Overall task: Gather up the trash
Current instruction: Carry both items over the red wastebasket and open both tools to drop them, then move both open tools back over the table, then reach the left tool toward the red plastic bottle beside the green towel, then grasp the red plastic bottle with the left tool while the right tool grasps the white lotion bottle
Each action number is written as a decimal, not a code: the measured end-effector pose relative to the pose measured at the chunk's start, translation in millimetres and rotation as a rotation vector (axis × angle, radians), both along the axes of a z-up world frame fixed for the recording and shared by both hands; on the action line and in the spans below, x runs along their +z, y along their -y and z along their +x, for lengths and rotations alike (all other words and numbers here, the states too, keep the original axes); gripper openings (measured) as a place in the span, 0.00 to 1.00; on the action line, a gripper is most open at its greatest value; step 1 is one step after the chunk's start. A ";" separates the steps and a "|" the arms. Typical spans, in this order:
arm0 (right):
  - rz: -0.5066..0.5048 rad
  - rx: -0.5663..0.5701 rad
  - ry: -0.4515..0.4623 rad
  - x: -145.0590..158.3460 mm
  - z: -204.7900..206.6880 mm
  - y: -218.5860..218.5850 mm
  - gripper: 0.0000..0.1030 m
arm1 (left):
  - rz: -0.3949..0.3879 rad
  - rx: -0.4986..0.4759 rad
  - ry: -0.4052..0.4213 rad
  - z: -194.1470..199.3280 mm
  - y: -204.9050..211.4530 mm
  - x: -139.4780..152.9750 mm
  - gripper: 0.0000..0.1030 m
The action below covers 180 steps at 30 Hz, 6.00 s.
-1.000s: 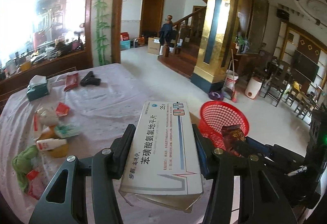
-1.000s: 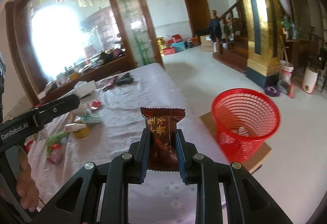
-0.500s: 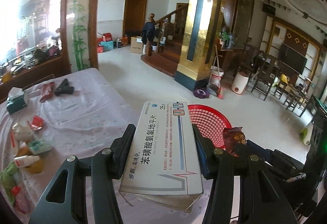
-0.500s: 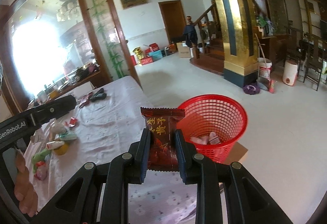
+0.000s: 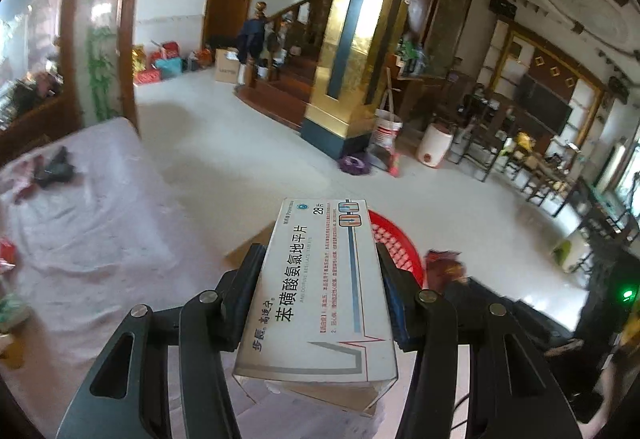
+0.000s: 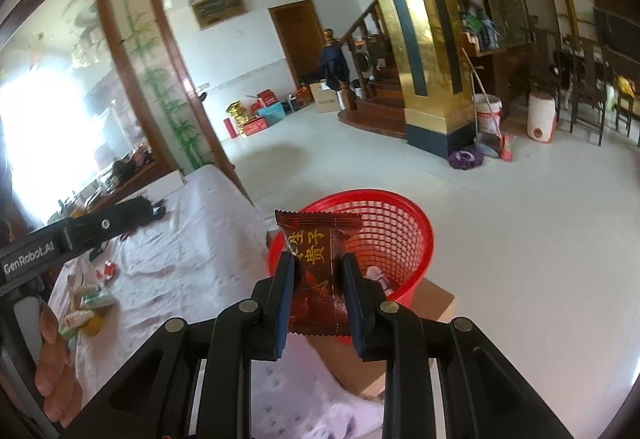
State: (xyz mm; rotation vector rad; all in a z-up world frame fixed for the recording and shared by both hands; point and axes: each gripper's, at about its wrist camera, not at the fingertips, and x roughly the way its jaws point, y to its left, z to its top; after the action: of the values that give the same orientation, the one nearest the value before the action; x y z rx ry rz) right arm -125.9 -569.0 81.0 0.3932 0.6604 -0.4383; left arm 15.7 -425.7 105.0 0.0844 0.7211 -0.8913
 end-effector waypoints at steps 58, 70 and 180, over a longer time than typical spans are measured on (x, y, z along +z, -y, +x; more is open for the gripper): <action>-0.082 0.383 0.051 33.4 36.5 -210.4 0.85 | 0.062 0.635 0.055 -70.3 -325.3 -9.1 0.87; -0.087 0.510 0.016 20.4 51.6 -263.9 0.85 | 0.038 0.727 0.024 -62.6 -372.8 -15.2 0.87; 0.060 1.178 -0.353 -139.3 255.5 -460.4 0.59 | 0.056 0.771 -0.270 0.4 -460.2 -104.8 0.39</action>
State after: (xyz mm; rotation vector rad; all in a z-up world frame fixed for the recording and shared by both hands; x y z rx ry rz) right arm 129.5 -108.6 -58.3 -0.0668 1.1200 0.6522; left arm 16.0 34.5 0.2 -0.2571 0.9358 -0.1415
